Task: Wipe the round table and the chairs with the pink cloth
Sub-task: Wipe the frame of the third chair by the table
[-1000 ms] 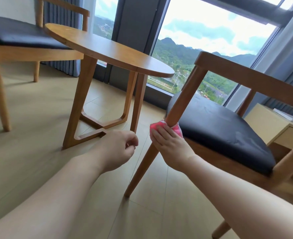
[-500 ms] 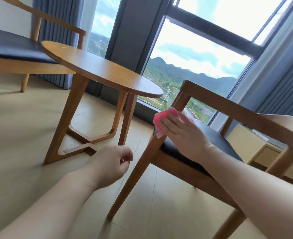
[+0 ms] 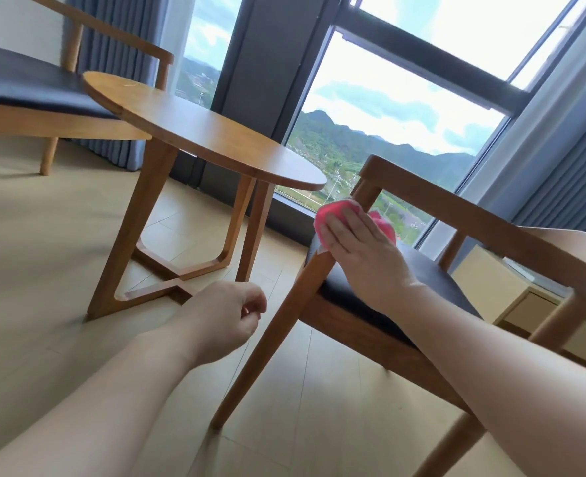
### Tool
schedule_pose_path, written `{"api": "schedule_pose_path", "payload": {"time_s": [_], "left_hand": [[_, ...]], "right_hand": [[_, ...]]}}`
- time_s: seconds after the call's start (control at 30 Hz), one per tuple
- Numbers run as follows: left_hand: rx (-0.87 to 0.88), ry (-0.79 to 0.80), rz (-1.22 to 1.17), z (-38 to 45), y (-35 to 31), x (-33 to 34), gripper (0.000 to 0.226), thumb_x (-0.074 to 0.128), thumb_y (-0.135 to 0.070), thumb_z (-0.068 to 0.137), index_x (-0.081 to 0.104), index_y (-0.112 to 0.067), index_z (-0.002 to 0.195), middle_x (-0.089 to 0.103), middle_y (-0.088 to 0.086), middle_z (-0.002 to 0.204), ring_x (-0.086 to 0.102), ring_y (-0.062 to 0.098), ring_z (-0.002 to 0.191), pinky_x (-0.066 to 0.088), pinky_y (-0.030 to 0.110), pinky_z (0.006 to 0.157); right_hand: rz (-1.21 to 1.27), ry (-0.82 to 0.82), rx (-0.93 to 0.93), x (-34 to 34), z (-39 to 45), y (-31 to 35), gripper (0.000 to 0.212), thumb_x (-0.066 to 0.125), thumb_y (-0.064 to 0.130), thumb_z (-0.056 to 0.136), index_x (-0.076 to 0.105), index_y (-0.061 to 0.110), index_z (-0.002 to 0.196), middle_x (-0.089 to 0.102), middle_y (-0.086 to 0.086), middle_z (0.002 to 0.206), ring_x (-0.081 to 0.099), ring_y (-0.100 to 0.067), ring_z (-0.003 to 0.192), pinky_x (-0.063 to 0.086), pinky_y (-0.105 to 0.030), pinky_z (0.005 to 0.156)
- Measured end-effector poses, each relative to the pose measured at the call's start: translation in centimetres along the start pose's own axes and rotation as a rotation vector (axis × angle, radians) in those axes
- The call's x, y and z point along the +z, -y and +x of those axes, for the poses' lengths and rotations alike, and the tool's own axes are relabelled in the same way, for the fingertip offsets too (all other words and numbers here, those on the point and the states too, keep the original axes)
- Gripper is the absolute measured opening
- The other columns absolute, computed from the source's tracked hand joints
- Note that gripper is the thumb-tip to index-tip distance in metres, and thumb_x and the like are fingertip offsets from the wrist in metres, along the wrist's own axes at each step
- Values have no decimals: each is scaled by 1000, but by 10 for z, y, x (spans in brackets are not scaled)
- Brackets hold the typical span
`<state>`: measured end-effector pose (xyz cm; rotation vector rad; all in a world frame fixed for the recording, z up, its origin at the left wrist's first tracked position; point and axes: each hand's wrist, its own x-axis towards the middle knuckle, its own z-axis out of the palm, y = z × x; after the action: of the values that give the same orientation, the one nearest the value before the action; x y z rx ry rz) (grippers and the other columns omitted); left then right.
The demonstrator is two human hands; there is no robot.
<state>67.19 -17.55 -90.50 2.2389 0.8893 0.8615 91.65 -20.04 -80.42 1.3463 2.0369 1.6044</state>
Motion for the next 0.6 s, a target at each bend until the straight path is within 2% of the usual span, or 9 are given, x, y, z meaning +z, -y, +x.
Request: {"api": "schedule_pose_path", "payload": {"time_s": [0.07,0.1,0.2,0.23,0.3,0.37,0.43,0.53,0.6], "left_hand": [[-9,-10,1,1,4,0,16,55,-17,93,64,-28,101,63,-14,91,60,1,82,50,8,68],[-11,-14,-1,1,5,0,16,55,-18,93,64,-28,102,63,-14,91,60,1,82,50,9,68],[-12,-35,-10,2,6,2,17,55,-18,93,64,-26,104,63,-12,92,60,3,84,52,13,72],[-16,-51,-17,1,5,2,17,55,-18,93,65,-25,104,64,-11,93,61,4,85,54,16,74],[-20,-105,-24,1,5,1,16,55,-18,93,64,-25,104,64,-10,93,61,5,86,56,21,75],[-26,-164,-28,2,6,1,16,56,-17,92,64,-25,103,63,-11,92,61,6,85,54,20,73],[-35,-192,-34,1,6,3,17,57,-15,92,63,-24,105,61,-11,92,61,7,85,53,19,72],[-42,-196,-45,-1,2,10,21,59,-15,91,62,-23,110,59,-11,98,60,7,86,55,23,76],[-26,-196,-73,-1,-5,17,25,62,-18,90,60,-24,115,59,-11,103,60,5,85,56,24,75]], "right_hand": [[116,72,2,3,-4,21,56,69,11,82,53,6,136,51,-15,141,40,-43,134,25,-54,112],[155,142,-15,4,-8,34,60,70,17,84,49,8,139,46,-13,145,34,-42,138,23,-56,114],[158,360,-149,14,-24,77,63,47,24,98,19,12,153,18,-10,160,5,-37,147,-5,-52,117],[159,385,-172,15,-28,87,61,43,23,100,15,12,153,15,-10,161,3,-36,148,-12,-50,114],[184,379,-171,16,-31,94,60,43,21,100,18,11,153,19,-9,160,6,-34,147,-15,-49,111],[258,338,-183,16,-29,91,57,48,18,98,27,13,151,28,-9,157,14,-34,147,-4,-49,117],[357,290,-185,13,-29,84,56,57,13,93,39,16,146,39,-9,151,26,-34,143,17,-51,119],[575,239,-71,-6,-36,77,62,71,0,78,53,17,135,50,-11,135,46,-36,127,45,-55,99],[695,233,13,-18,-42,69,59,75,0,76,56,17,130,51,-11,128,51,-35,118,52,-52,88]]}}
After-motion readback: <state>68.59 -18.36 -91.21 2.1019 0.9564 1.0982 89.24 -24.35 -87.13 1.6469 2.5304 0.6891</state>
